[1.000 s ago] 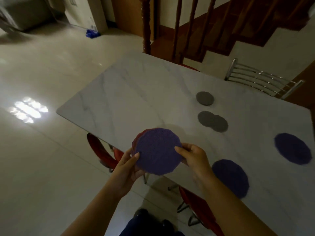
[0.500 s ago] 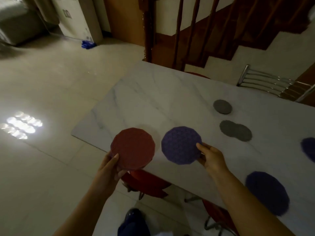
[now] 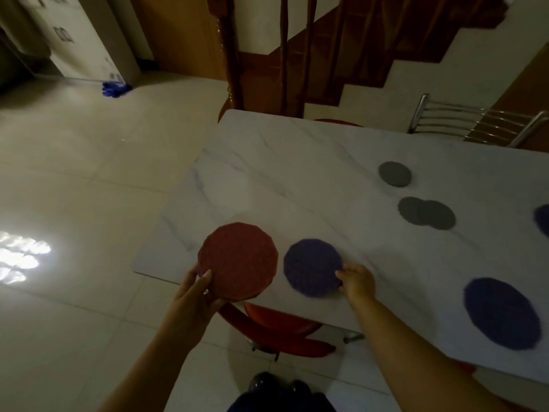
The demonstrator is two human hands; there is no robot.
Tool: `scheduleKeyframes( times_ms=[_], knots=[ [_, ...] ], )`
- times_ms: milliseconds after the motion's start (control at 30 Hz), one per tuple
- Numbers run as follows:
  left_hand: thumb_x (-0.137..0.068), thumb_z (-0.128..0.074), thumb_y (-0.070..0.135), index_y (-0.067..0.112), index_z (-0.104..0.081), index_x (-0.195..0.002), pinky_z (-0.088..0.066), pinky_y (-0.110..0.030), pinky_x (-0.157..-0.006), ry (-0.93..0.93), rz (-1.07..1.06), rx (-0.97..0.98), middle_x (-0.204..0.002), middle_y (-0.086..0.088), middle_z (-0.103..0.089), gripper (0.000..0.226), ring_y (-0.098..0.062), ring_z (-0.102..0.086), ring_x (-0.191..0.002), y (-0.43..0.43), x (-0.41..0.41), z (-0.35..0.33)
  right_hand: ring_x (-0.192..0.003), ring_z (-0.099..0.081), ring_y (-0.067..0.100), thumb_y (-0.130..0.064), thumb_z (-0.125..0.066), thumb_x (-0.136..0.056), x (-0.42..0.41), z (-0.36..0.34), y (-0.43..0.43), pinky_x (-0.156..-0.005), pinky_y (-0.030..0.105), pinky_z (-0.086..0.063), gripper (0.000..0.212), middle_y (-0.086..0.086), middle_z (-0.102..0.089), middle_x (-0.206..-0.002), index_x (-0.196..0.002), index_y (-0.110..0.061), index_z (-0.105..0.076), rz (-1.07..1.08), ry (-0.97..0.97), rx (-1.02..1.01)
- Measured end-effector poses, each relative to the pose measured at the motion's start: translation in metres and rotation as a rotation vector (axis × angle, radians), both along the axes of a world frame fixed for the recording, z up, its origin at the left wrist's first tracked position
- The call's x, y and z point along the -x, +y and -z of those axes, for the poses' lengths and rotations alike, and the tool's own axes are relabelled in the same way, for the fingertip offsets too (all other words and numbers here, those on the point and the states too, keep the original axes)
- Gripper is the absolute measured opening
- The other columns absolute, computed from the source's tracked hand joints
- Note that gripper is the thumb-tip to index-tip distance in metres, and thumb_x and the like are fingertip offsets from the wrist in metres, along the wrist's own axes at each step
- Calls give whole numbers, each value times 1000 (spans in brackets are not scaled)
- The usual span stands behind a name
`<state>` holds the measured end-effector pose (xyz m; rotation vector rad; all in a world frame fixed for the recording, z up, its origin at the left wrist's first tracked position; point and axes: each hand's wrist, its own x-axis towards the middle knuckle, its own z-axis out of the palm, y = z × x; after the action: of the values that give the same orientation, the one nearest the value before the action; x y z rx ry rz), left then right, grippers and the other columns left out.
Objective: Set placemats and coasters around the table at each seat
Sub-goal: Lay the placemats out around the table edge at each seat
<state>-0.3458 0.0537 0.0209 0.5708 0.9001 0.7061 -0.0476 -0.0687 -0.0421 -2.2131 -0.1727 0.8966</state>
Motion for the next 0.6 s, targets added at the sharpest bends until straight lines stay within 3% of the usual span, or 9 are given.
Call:
scheduleKeyframes(
  times_ms=[100, 200, 333, 433, 500, 600],
  knots=[
    [-82, -59, 18, 19, -63, -117, -61, -35, -64, -7, 13, 8, -104, -3, -73, 35, -22, -72, -86, -5, -5, -2, -89, -55, 18, -16, -59, -86, 2, -13, -5, -75, 27, -41, 5, 9, -59, -101, -91, -16, -59, -162, -112, 97],
    [-83, -58, 18, 20, -62, -118, -61, -34, -64, -43, 8, 19, -107, -4, -73, 35, -23, -72, -89, -12, -12, -5, -106, -57, 25, -21, -55, -90, 8, -32, -3, -86, 29, -44, 28, 6, -59, -118, -117, -11, -57, -194, -101, -48],
    [-83, -57, 16, 18, -60, -120, -61, -32, -62, -84, 8, 23, -107, -7, -70, 37, -21, -73, -81, -18, -17, -10, -118, -55, 23, -31, -50, -94, 39, -76, 12, -104, 44, -43, 37, 6, -57, -131, -128, -18, -54, -269, 34, -356],
    [-82, -58, 15, 17, -59, -122, -61, -33, -63, -104, 12, 22, -110, -9, -67, 40, -20, -72, -79, -24, -19, -12, -125, -47, 13, -40, -49, -93, 65, -97, 22, -108, 36, -38, 46, -6, -48, -138, -136, -25, -46, -431, 123, -423],
    [-82, -57, 14, 16, -57, -125, -61, -35, -64, -114, 12, 14, -110, -11, -65, 44, -20, -72, -77, -27, -19, -13, -122, -42, 4, -44, -50, -91, 78, -104, 27, -101, 25, -35, 51, -13, -43, -134, -139, -29, -41, -545, 145, -423],
    [-83, -57, 14, 16, -56, -126, -62, -35, -62, -115, 1, 13, -108, -11, -67, 44, -22, -72, -77, -28, -11, -14, -118, -39, 3, -40, -52, -91, 88, -108, 35, -95, 22, -32, 58, -8, -40, -138, -143, -25, -33, -564, 106, -403]
  ],
)
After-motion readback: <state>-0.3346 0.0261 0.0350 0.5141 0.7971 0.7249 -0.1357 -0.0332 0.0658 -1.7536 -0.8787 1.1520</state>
